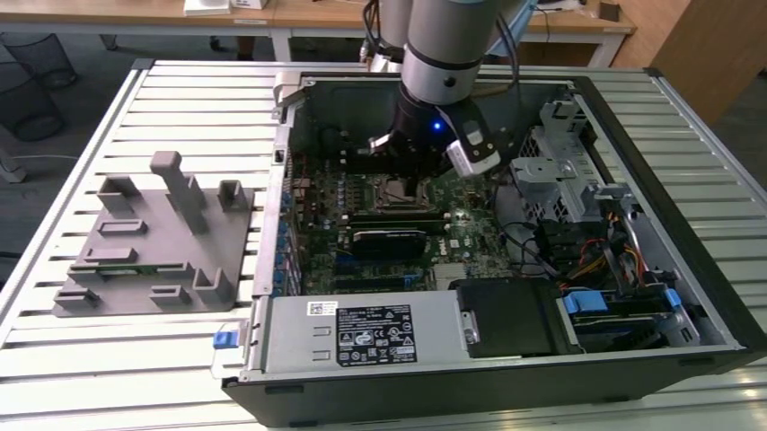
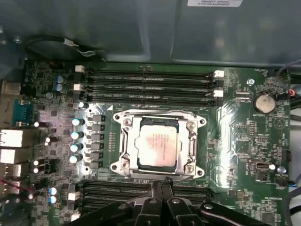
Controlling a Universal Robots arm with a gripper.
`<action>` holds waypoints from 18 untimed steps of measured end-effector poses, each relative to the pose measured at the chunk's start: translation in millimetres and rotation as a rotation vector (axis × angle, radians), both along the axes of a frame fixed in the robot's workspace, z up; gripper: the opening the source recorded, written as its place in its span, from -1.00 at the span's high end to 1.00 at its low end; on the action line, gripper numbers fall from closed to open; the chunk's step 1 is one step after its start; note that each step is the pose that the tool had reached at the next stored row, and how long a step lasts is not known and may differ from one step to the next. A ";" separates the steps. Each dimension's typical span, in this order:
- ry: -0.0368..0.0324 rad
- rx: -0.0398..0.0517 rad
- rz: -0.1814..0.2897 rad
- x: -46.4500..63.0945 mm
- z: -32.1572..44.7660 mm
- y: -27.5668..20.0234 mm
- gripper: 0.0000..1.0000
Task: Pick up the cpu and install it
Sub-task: 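Install the second cpu locking lever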
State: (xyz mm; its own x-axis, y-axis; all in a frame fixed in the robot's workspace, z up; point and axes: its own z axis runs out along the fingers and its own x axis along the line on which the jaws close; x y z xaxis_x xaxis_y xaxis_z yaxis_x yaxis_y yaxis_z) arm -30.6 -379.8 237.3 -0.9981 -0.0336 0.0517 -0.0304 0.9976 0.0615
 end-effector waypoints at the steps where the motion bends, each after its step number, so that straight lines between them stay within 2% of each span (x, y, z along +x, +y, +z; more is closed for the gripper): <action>1: 0.0040 0.0000 0.000 0.0 -0.1 -0.3 0.79; 5: 0.0064 0.0011 0.000 -2.0 -1.7 -4.3 0.79; 12: 0.0063 0.0012 0.001 -22.1 -5.2 -5.4 0.79; 18: 0.0063 0.0081 0.002 -22.8 -15.3 -5.4 0.79</action>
